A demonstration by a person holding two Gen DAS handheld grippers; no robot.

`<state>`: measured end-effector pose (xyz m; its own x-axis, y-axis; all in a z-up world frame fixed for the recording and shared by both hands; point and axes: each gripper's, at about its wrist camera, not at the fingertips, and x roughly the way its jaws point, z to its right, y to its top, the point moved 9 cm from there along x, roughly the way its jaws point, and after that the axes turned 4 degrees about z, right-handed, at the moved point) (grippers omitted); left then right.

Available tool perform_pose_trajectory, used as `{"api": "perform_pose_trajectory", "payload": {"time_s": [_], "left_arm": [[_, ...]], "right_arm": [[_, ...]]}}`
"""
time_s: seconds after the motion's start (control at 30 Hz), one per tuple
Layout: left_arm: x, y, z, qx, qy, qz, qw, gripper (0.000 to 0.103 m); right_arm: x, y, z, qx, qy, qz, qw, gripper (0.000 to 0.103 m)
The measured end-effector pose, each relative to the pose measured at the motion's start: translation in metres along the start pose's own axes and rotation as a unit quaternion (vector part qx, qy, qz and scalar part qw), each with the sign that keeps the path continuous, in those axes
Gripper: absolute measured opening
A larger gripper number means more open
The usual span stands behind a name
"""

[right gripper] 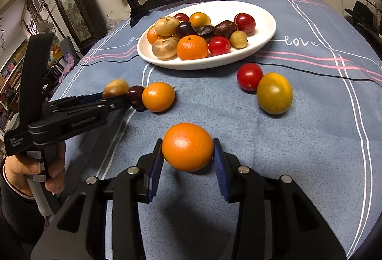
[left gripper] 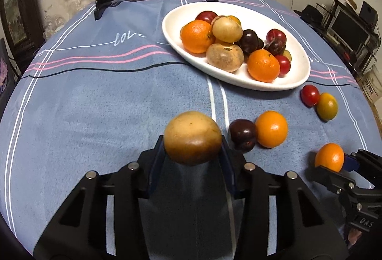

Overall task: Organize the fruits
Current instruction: 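Grasp a brown pear with the left gripper while the right grasps a tangerine, then place the brown pear on the plate with the left gripper while the right places the tangerine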

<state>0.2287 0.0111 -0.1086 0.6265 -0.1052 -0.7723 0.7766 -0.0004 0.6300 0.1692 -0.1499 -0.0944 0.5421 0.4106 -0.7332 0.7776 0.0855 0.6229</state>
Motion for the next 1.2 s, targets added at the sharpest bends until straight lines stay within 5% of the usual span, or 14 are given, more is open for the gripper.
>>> {"api": "perform_pose_trajectory", "payload": {"time_s": [0.63,1.2], "left_arm": [[-0.061,0.031,0.037,0.046,-0.032,0.058,0.9968,0.044],[-0.009,0.116,0.089,0.050,-0.065,0.055,0.9951,0.045]], "right_arm": [[-0.040,0.039,0.008,-0.010,-0.014,0.060,0.998,0.041],[-0.015,0.123,0.037,-0.037,-0.052,0.091,0.994,0.041]]}}
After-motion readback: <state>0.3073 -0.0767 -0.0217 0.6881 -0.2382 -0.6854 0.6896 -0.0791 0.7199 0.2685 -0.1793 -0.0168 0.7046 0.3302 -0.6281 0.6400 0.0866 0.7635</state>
